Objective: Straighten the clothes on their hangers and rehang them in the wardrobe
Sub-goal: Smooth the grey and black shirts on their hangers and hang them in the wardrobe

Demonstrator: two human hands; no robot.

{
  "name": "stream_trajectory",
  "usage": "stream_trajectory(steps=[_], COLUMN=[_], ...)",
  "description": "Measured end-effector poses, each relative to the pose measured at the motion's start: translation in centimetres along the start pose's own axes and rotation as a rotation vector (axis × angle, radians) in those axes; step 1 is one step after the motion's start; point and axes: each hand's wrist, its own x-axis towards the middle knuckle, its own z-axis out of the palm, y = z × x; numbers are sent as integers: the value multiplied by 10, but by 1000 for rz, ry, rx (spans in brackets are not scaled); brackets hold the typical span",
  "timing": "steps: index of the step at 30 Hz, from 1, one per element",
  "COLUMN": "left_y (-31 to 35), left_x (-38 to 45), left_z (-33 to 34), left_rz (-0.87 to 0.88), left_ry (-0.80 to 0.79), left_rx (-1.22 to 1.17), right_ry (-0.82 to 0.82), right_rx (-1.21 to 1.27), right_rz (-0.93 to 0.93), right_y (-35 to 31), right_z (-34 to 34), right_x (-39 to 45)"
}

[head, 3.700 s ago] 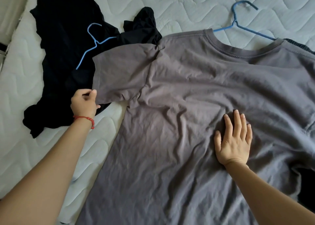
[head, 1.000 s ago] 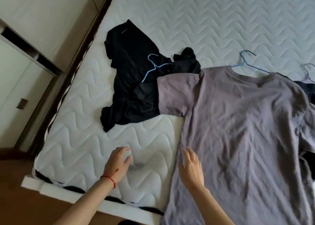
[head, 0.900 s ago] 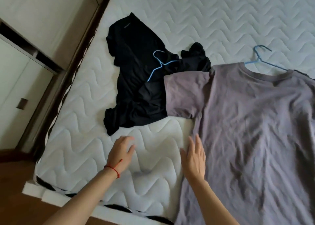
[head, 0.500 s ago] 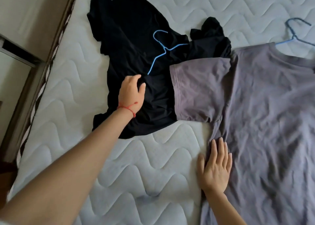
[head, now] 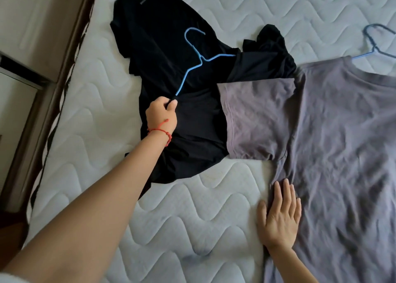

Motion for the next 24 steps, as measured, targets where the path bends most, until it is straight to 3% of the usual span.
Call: stream_trajectory(steps=[9, 14, 18, 24], left_y=[15, 47, 79, 128], left_x=[-5, -20, -41, -92], left_z=[-112, -178, -231, -309], left_rz=[249, 305, 417, 604], left_ry=[355, 442, 473, 565], left_rx=[-109, -254, -292, -231], right_ry=[-134, -232, -146, 102], right_rx=[46, 286, 387, 622], right_rz=[28, 118, 45, -228], right_y=[-5, -34, -80, -159], right_z=[-19, -72, -135, -259], right_x=[0, 16, 37, 71])
